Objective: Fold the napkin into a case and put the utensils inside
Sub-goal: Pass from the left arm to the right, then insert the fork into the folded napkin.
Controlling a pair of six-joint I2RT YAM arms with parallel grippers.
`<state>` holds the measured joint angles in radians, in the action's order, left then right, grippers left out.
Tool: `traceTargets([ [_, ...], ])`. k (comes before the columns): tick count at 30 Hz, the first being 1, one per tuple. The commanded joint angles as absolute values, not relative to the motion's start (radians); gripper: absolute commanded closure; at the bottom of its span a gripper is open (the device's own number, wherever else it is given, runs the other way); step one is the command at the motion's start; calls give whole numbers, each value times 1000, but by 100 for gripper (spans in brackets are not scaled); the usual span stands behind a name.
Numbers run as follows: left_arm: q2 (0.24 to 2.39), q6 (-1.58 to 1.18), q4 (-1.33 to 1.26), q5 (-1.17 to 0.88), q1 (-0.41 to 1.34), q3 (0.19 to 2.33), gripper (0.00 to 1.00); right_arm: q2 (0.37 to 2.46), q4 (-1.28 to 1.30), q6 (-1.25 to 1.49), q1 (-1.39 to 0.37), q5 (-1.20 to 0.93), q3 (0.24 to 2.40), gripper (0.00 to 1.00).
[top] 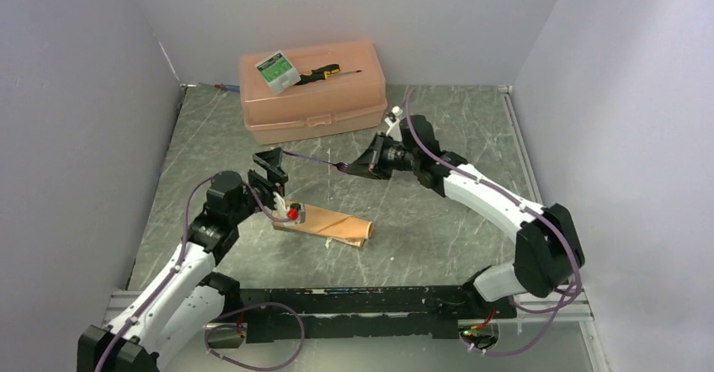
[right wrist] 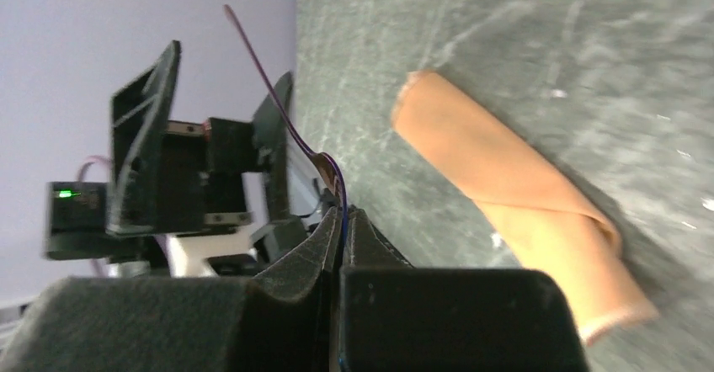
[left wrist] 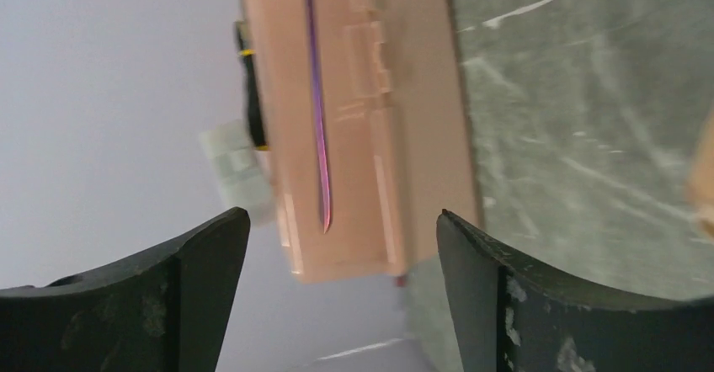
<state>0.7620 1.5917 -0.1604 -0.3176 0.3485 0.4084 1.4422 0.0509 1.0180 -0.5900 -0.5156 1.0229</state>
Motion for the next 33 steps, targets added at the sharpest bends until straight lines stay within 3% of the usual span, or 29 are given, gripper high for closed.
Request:
traceTargets([
  [1,774,1218,395,-333,352,620,13,1297,271,872,-539,-485,978,100],
  [7,1034,776,722,-295,333,854,19,1105,581,749,-495,-480,894,100],
  [13,1275,506,841,-332,309,975,31,987,794,707,-495,-469,830,100],
  [24,1479,421,814,-310,238,987,53,985,754,753,-503,-442,752,100],
  [33,1538,389,738,-300,235,977,61,1065,703,772,-529,-379,765,100],
])
